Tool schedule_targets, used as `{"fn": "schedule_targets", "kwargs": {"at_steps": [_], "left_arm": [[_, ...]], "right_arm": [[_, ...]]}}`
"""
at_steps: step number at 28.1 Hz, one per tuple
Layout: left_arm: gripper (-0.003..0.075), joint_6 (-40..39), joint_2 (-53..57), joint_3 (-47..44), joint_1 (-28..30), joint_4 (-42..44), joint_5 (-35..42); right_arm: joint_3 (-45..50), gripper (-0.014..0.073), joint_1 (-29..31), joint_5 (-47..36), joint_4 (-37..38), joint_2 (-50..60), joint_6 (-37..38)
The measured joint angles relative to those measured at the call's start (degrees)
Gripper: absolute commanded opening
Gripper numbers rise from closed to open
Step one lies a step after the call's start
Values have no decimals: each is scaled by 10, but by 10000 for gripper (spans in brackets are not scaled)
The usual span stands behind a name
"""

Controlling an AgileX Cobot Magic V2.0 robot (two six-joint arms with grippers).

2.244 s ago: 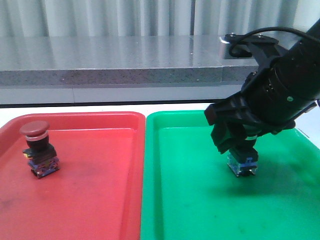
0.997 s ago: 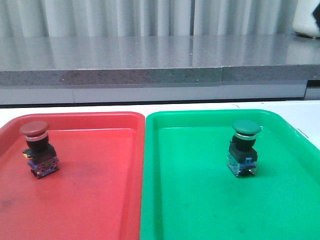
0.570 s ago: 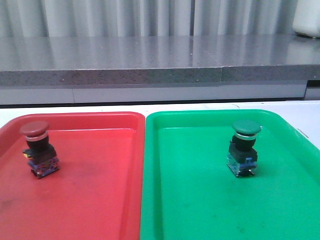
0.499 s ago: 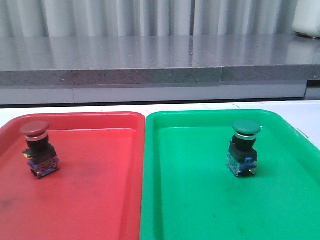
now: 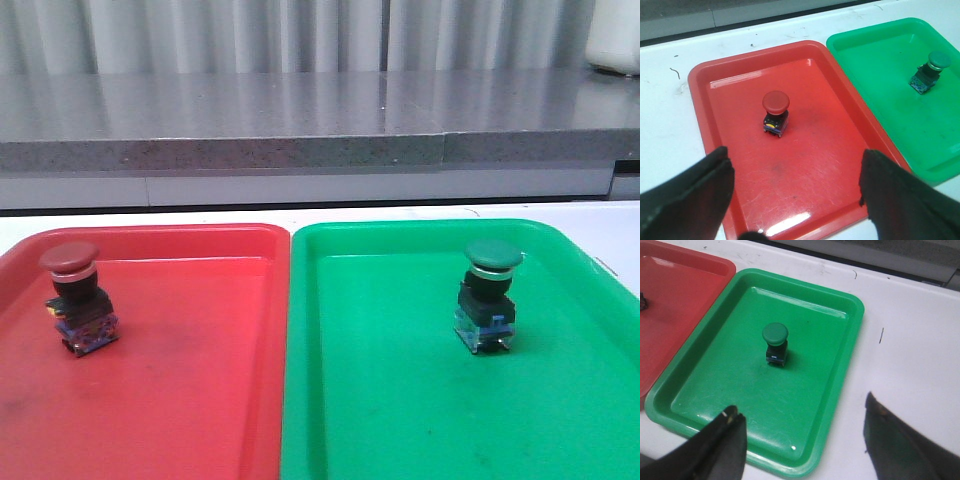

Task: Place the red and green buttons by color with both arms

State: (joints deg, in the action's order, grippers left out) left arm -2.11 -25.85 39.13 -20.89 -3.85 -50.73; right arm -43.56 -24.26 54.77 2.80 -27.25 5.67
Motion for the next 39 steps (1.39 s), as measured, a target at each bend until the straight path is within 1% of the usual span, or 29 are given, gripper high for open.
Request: {"fn": "schedule_targets", "kwargs": {"at_steps": [6,9,11,13,14,16,18,21,34,37,39], "left_arm": [[511,0,0,0,0,0,0],[506,0,0,0,0,0,0],[459,0,0,0,0,0,0],[366,0,0,0,0,0,0],[309,0,0,0,0,0,0],[195,0,0,0,0,0,0],[97,0,0,0,0,0,0],[-19,0,0,0,0,0,0],[-20,0,12,-6,0,0,2],[-20,0,49,-25,19,2,9],[-20,0,81,-45,46,5,30]], "right_arm": [[0,241,0,0,1,0,0],[0,101,0,0,1,0,0],[0,11,0,0,1,0,0],[0,-59,0,0,1,0,0],[0,-73,0,0,1,0,0],[0,-67,0,0,1,0,0],[0,-69,0,0,1,0,0],[0,-69,0,0,1,0,0],[0,-69,0,1,2,0,0],[0,-69,0,1,2,0,0],[0,-69,0,1,2,0,0]]}}
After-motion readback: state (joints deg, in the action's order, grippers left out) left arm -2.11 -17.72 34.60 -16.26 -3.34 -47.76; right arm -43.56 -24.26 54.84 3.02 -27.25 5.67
